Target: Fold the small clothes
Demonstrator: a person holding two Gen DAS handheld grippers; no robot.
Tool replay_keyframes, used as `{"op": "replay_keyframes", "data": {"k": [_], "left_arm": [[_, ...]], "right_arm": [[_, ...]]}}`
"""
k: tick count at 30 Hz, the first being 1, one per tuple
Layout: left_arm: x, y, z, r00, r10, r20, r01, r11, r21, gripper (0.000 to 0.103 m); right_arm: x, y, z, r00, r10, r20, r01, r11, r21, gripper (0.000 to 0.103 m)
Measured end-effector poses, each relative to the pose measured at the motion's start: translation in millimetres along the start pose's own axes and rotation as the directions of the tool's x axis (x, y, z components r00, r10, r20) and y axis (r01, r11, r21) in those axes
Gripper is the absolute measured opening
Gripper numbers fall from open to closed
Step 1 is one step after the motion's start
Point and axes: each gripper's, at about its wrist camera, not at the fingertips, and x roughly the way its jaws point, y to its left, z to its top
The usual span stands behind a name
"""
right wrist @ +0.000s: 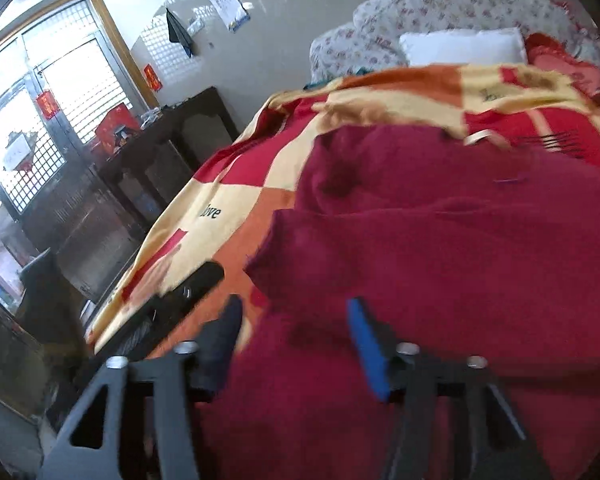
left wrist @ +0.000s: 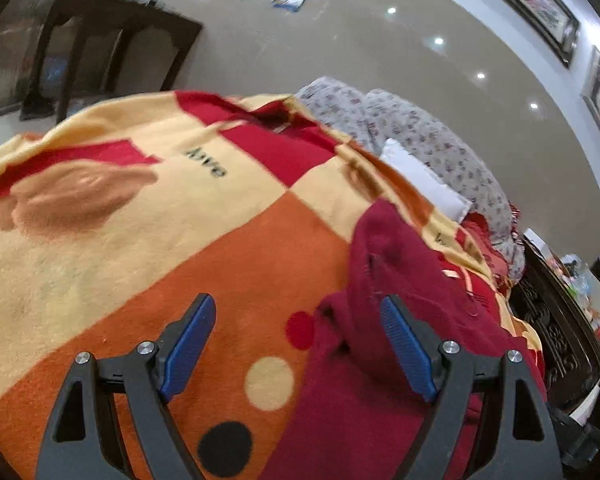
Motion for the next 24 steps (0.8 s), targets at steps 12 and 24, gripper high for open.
{"op": "replay_keyframes", "data": {"k": [12,24], "left_arm": [[49,-46,0,0.959,-0.221,-0.179,0.245,0.962,0.123,0.034],[50,-40,0,0.977,-0.159,-0.139,0.176,0.977,0.117,0.007]], "right_arm": [[-94,-81,-83,0.979,-0.195,0.063,0.183,0.971,0.156,0.067],[-94,-98,-93,0.987,-0.143,0.069,0.125,0.967,0.22,0.067]]}}
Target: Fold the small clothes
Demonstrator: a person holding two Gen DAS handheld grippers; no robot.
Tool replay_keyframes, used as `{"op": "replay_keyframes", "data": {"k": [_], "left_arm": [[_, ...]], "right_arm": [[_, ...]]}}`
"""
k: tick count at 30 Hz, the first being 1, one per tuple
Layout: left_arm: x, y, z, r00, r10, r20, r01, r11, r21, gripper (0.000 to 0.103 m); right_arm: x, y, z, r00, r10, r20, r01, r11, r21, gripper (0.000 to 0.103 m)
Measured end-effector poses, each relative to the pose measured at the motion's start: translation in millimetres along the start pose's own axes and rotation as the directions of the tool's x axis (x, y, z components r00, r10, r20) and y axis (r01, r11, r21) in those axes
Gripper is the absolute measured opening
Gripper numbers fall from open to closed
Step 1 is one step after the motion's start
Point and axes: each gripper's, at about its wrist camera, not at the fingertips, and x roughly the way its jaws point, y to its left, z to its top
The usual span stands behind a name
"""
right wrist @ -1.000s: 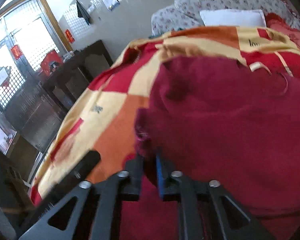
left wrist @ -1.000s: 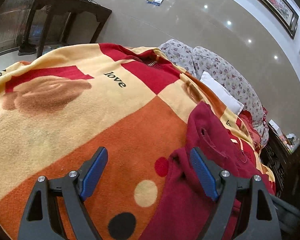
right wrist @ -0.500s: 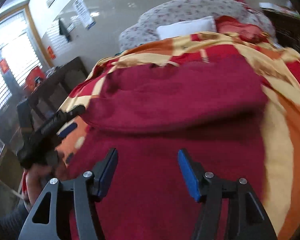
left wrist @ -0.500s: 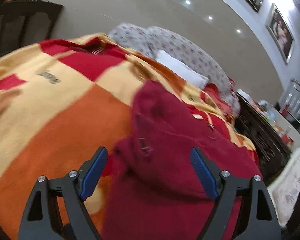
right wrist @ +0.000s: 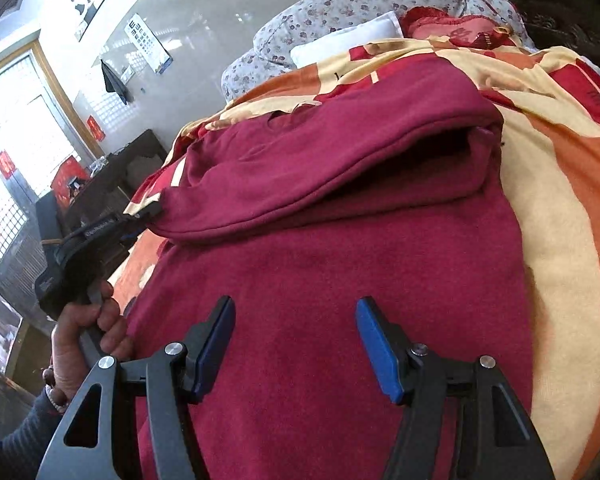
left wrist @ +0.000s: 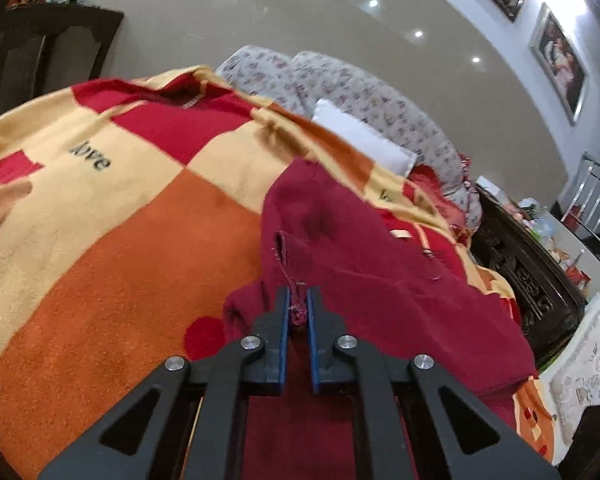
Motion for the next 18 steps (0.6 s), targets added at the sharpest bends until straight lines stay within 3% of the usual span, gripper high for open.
{"op": "replay_keyframes", "data": {"k": [3,6,11,13,15,17,18], "left_arm": [[-1,-2,5,1.0,0.006,0.013,-0.007,1.0,0.023,0.007],[-10,-20,10,0.998,-0.012,0.061,0.005,0.994,0.113,0.007],[-29,-48,16,0.983,-0.048,0.179,-0.005,0.958,0.285,0.007],[-23,-51,18,0.98,-0.031,0.194,-0.032,0.949,0.314,0.007],[3,-41,21,0.993,0.03,0.117,-0.063,0.956,0.287,0.007],[23,-23,25,0.999,0.048,0.014,-0.049,0.979,0.196,0.008],[23,-16,27,0.999,0.046,0.009,-0.047,0.986,0.161,0.008]], "right_arm": [[-8,0,1,0.999,-0.02,0.027,0.02,1.0,0.009,0.068],[-32,-14,11,0.996,-0.03,0.079,0.022,0.995,0.092,0.068],[-56,-49,51,0.981,-0.167,0.097,0.156,0.982,0.11,0.068],[-60,-62,66,0.977,-0.179,0.116,0.163,0.978,0.134,0.068],[-61,-68,81,0.974,-0.179,0.143,0.158,0.977,0.142,0.068],[-57,-68,95,0.961,-0.224,0.16,0.203,0.97,0.137,0.069],[-52,-68,99,0.962,-0.228,0.15,0.21,0.969,0.127,0.072]]}}
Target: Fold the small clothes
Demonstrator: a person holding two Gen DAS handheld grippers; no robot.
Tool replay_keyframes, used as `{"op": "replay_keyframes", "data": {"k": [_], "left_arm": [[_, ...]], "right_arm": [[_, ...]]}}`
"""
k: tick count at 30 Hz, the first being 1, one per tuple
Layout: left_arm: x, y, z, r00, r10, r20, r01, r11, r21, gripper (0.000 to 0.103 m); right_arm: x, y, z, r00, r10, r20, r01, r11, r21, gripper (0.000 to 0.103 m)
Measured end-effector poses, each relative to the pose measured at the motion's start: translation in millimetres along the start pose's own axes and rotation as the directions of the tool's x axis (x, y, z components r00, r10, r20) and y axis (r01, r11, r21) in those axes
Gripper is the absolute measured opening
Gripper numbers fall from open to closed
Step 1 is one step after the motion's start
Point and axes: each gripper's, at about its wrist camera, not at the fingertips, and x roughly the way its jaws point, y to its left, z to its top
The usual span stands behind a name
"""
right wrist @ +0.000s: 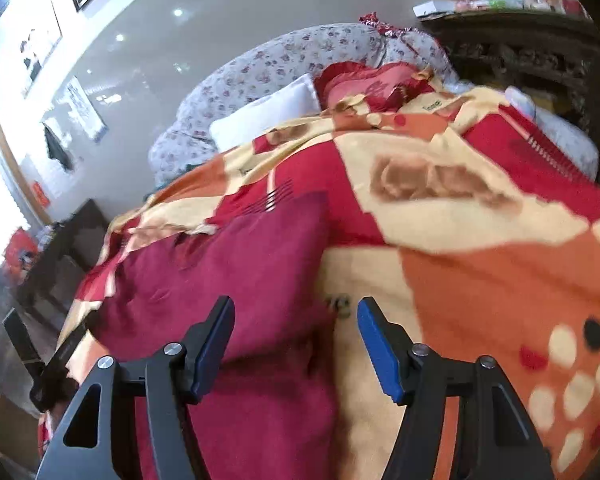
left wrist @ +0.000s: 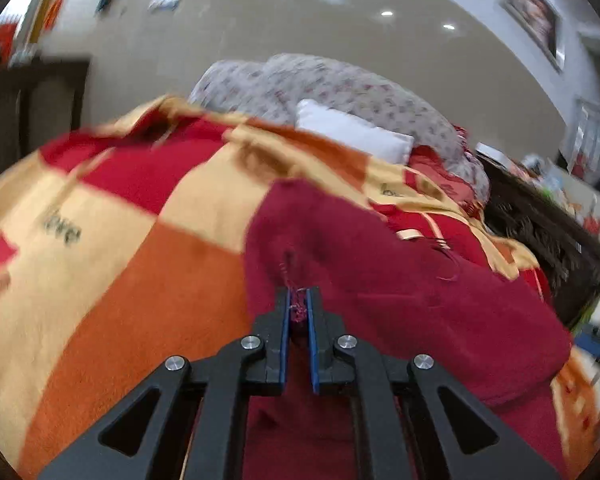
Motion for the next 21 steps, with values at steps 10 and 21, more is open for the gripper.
{"op": "replay_keyframes", "data": {"k": [10,21], "left_arm": [[-27,32,-11,0.993,0.116,-0.01,-0.116,0.98,-0.163,0.06],[0,-46,-5,0.996,0.053,-0.065,-0.044,0.989,0.139,0.051]], "right_arm": [[38,-18,-24,0.954,-0.248,-0.169,0.234,0.967,-0.098,0.079],[20,91,19,0.995,-0.103,0.02,0.102,0.905,-0.414,0.045]]}}
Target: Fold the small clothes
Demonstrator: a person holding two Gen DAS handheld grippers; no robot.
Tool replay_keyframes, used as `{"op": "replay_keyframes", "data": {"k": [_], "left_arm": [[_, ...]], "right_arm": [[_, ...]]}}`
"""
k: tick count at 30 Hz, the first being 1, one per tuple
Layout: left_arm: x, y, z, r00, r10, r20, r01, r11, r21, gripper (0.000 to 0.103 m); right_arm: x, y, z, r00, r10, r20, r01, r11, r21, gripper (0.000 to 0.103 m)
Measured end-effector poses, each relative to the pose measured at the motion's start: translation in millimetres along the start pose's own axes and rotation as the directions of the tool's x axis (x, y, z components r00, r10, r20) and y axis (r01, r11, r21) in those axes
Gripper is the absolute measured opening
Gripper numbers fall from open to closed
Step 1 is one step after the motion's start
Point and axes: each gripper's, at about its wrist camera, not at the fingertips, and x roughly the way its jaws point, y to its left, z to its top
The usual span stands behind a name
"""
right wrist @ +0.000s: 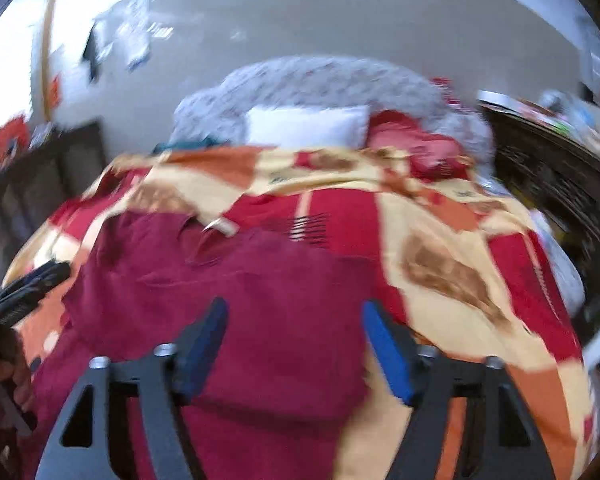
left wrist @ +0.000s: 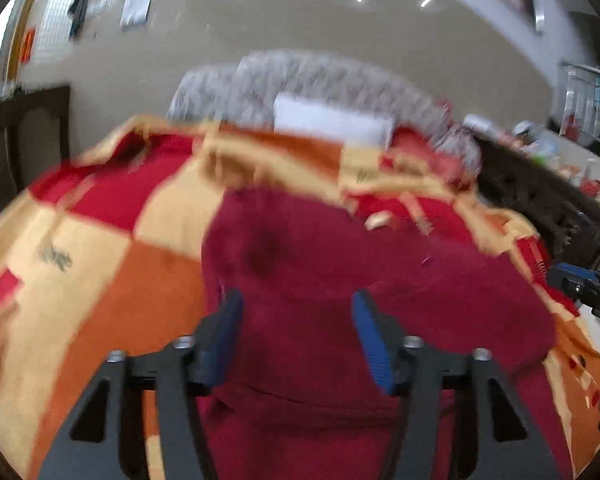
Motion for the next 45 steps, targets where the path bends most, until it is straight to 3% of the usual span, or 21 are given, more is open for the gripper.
{"op": "replay_keyframes", "data": {"k": [1,2,6,9,11,16,19,22,23,26,27,28,29,30,31,33,34,37,41,45], "left_arm": [[13,9,-3,0.999,0.021,-0.045,-0.023,0.999,-0.039,0.05],[23,19,-7,0.997,0.022,-0.071,-0.027,0.997,-0.075,0.046],[24,27,-13,0.999,-0.005,-0.052,0.0,0.995,-0.103,0.044],[23,27,-16,0.999,-0.015,-0.04,0.011,0.995,-0.1,0.045],[19,28,-18,0.999,-0.031,-0.036,0.027,0.993,-0.114,0.046],[18,25,-17,0.999,-0.033,-0.038,0.028,0.994,-0.109,0.053],[19,20,-17,0.999,-0.023,-0.041,0.02,0.996,-0.084,0.058],[20,19,-17,0.999,-0.028,-0.04,0.024,0.997,-0.079,0.058],[20,19,-17,0.999,-0.027,-0.04,0.024,0.997,-0.078,0.059],[19,19,-18,0.999,-0.028,-0.041,0.024,0.996,-0.084,0.061],[19,19,-18,0.999,-0.026,-0.041,0.022,0.996,-0.086,0.063],[18,19,-18,0.999,-0.008,-0.043,0.004,0.996,-0.09,0.082],[21,22,-18,0.998,0.023,-0.06,-0.03,0.994,-0.107,0.092],[24,26,-19,0.997,0.03,-0.074,-0.039,0.991,-0.124,0.092],[27,33,-20,0.995,0.026,-0.094,-0.041,0.986,-0.159,0.092],[31,44,-21,0.993,-0.006,-0.118,-0.019,0.977,-0.211,0.092],[30,46,-22,0.994,-0.018,-0.111,-0.007,0.975,-0.22,0.092],[27,44,-23,0.995,-0.014,-0.102,-0.008,0.977,-0.213,0.092],[15,50,-23,0.999,-0.011,-0.042,0.0,0.971,-0.24,0.092],[-15,60,-12,1.0,-0.003,0.014,0.006,0.972,-0.234,0.092]], "right_arm": [[14,4,4,0.999,0.031,-0.038,-0.031,1.0,-0.004,0.03],[35,5,7,0.994,0.063,-0.092,-0.062,0.998,0.008,0.027],[90,-25,-3,0.985,-0.047,-0.168,0.058,0.997,0.059,0.019],[97,-65,-10,0.992,0.026,-0.12,0.003,0.972,0.235,0.02],[98,-77,-16,0.993,0.057,-0.105,-0.024,0.957,0.29,0.02],[79,-58,-16,0.994,-0.004,-0.109,0.03,0.972,0.234,0.021],[36,-44,-19,1.0,-0.001,-0.027,0.005,0.988,0.154,0.024],[38,-38,-52,0.99,-0.005,-0.141,0.012,0.999,0.044,0.024],[39,-42,-63,0.99,-0.008,-0.142,0.011,1.0,0.024,0.024],[25,-58,-61,0.992,-0.025,-0.121,0.039,0.992,0.119,0.024],[17,-58,-57,0.993,-0.046,-0.104,0.061,0.988,0.141,0.025],[6,-55,-54,0.997,-0.039,-0.065,0.048,0.988,0.145,0.026],[-6,-48,-52,1.0,-0.018,-0.017,0.02,0.991,0.133,0.029],[-10,-40,-52,1.0,-0.008,-0.002,0.009,0.994,0.105,0.042],[-5,-30,-55,0.999,-0.017,-0.03,0.018,0.998,0.056,0.054],[26,-19,-69,0.983,-0.096,-0.159,0.089,0.995,-0.052,0.06],[37,-21,-75,0.971,-0.127,-0.201,0.117,0.991,-0.06,0.075],[45,-52,-90,0.968,-0.076,-0.241,0.112,0.984,0.14,0.103],[43,-69,-99,0.97,-0.023,-0.243,0.077,0.973,0.218,0.103],[13,-72,-96,0.977,-0.027,-0.212,0.081,0.964,0.252,0.092]]}}
